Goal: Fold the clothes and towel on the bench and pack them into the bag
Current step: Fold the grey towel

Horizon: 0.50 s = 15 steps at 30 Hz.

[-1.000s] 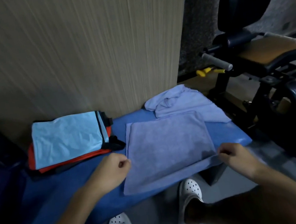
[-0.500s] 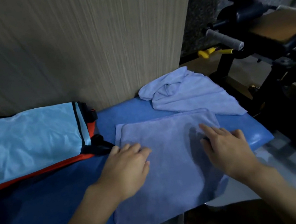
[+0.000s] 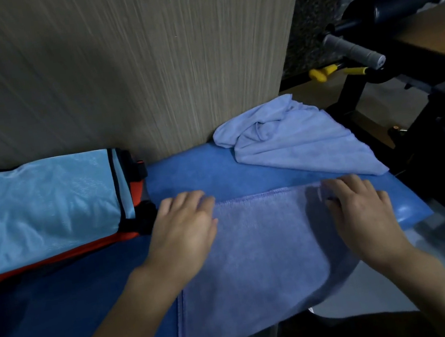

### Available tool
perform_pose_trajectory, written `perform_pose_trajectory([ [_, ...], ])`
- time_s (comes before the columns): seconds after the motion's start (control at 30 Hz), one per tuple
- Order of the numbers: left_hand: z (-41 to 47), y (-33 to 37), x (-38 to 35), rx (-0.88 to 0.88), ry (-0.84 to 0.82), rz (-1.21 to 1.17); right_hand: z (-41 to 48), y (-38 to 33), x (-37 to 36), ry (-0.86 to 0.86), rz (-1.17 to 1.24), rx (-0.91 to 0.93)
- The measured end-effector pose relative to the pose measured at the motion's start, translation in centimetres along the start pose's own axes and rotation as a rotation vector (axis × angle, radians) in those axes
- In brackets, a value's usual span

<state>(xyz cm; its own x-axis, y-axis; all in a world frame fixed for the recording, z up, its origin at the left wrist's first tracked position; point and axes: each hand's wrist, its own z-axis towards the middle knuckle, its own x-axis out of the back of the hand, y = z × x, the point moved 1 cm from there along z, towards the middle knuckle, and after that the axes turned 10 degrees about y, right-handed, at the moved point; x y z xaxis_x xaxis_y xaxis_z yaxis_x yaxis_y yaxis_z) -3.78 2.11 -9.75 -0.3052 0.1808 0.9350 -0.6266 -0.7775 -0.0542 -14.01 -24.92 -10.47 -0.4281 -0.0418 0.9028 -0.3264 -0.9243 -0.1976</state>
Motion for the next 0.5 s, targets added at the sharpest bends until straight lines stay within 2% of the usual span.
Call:
perform_pose_trajectory([
  [0.13, 0.5, -1.4, -0.7, 0.05, -0.053, 0.061, 1.0, 0.1, -0.5, -0.156, 0.038, -0.098],
  [0.27, 0.4, -1.5, -1.0, 0.102, -0.014, -0.004, 2.0, 0.6, -0.5, -0.192, 0.176, -0.226],
  [0.5, 0.5, -1.7, -0.9, 0.15, -0.038, -0.064, 2.7, 1.1, -0.3, -0.196, 0.333, -0.304],
])
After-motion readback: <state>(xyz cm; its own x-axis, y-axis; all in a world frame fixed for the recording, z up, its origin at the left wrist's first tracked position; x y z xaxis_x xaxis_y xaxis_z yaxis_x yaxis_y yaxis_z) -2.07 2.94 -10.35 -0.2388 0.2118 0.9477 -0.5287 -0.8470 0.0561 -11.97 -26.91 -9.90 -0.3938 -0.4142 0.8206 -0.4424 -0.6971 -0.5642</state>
